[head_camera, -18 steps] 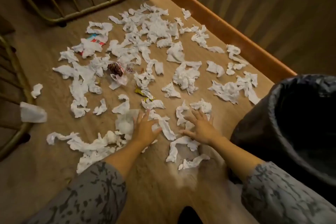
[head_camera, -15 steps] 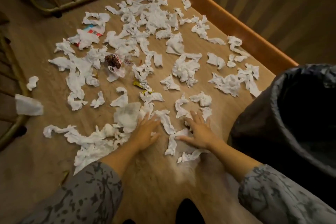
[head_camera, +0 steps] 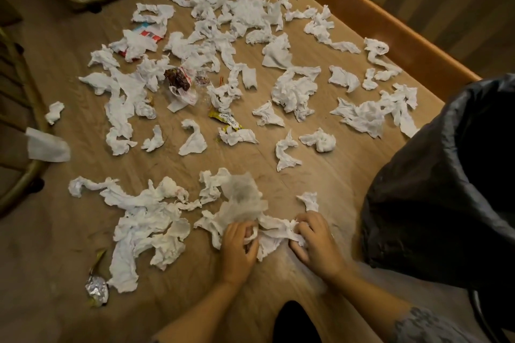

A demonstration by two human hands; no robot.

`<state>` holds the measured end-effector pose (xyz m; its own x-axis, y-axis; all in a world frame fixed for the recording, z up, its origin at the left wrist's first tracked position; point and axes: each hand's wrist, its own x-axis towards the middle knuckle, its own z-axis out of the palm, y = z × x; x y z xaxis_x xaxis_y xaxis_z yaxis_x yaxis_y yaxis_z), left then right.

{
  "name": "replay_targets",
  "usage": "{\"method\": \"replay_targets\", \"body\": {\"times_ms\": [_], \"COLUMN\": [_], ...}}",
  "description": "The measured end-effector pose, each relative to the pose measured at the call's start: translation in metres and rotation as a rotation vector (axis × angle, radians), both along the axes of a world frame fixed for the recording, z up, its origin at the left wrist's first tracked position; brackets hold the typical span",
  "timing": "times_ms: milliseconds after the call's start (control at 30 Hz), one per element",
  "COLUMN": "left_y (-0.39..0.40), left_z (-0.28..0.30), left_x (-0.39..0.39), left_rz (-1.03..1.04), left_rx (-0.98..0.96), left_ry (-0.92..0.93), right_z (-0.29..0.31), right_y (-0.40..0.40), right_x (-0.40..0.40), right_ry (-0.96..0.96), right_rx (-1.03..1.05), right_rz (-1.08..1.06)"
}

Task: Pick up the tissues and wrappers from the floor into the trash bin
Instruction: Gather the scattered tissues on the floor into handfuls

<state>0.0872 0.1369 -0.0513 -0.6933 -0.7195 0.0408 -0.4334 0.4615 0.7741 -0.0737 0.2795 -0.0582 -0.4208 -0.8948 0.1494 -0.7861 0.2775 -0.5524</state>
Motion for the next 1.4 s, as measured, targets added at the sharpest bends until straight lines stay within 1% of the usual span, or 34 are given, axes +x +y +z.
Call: {"method": "replay_targets", "body": {"times_ms": [100, 133, 233, 300, 367, 400, 467, 500, 600, 633, 700, 767, 833, 900, 967, 1033, 1067, 1133, 1167, 1200, 1267, 1300, 1333, 1400], "left_y": [-0.007, -0.011, -0.033, -0.05, -0.065, -0.072, -0.081, -0.083, -0.071, -0.064, -0.048, -0.034, -0.026, -0.023, -0.025, -0.031, -0.034, -0.04, -0.043, -0.046, -0.053, -0.056, -0.058, -0.057], "left_z": [0.017, 0.025, 0.052, 0.065, 0.069, 0.067, 0.054, 0.043, 0.013, 0.007, 0.002, 0.002, 0.004, 0.004, 0.006, 0.005, 0.005, 0.006, 0.006, 0.007, 0.002, -0.003, -0.006, -0.003], "left_x": [-0.008, -0.014, -0.036, -0.05, -0.059, -0.059, -0.053, -0.046, -0.019, -0.011, 0.001, 0.006, 0.005, 0.001, -0.006, -0.013, -0.016, -0.019, -0.019, -0.019, -0.016, -0.014, -0.013, -0.016], "left_rz": [0.127, 0.154, 0.192, 0.264, 0.381, 0.43, 0.427, 0.373, 0.181, 0.159, 0.164, 0.17, 0.151, 0.169, 0.214, 0.235, 0.224, 0.184, 0.141, 0.066, -0.132, -0.189, -0.202, -0.136], "left_rx": [0.094, 0.088, 0.019, 0.002, 0.034, 0.07, 0.141, 0.148, 0.017, -0.026, -0.049, -0.048, -0.037, -0.047, -0.03, -0.078, -0.093, -0.038, 0.005, 0.006, -0.105, -0.153, -0.169, -0.174], "left_ry": [0.059, 0.094, 0.224, 0.301, 0.335, 0.324, 0.217, 0.132, -0.065, -0.086, -0.075, -0.05, -0.021, -0.011, 0.0, 0.024, 0.026, 0.004, -0.025, -0.053, -0.095, -0.087, -0.074, -0.036], "right_z": [0.018, 0.026, 0.049, 0.058, 0.061, 0.058, 0.05, 0.045, 0.029, 0.026, 0.018, 0.011, 0.008, 0.002, -0.003, -0.004, -0.002, 0.0, 0.001, 0.002, 0.008, 0.013, 0.02, 0.036], "right_y": [-0.019, -0.028, -0.057, -0.073, -0.085, -0.088, -0.088, -0.086, -0.076, -0.073, -0.067, -0.061, -0.055, -0.05, -0.046, -0.042, -0.04, -0.037, -0.035, -0.033, -0.028, -0.025, -0.022, -0.02], "right_x": [-0.002, -0.003, -0.01, -0.016, -0.022, -0.024, -0.029, -0.029, -0.022, -0.018, -0.008, 0.0, 0.001, -0.001, -0.005, -0.005, -0.003, -0.002, -0.006, -0.012, -0.03, -0.04, -0.048, -0.059], "right_ry": [-0.223, -0.277, -0.379, -0.472, -0.571, -0.577, -0.529, -0.491, -0.372, -0.315, -0.126, 0.02, 0.035, -0.017, -0.11, -0.175, -0.181, -0.136, -0.112, -0.1, -0.117, -0.146, -0.172, -0.196], "right_rx": [-0.076, -0.122, -0.275, -0.373, -0.399, -0.39, -0.362, -0.332, -0.209, -0.175, -0.116, -0.042, 0.019, -0.005, -0.053, -0.069, -0.07, -0.071, -0.067, -0.058, -0.042, -0.044, -0.06, -0.118], "right_rz": [-0.152, -0.208, -0.374, -0.507, -0.617, -0.632, -0.569, -0.504, -0.293, -0.239, -0.168, -0.172, -0.241, -0.268, -0.194, -0.092, -0.046, 0.02, 0.011, -0.034, -0.196, -0.28, -0.35, -0.46]}}
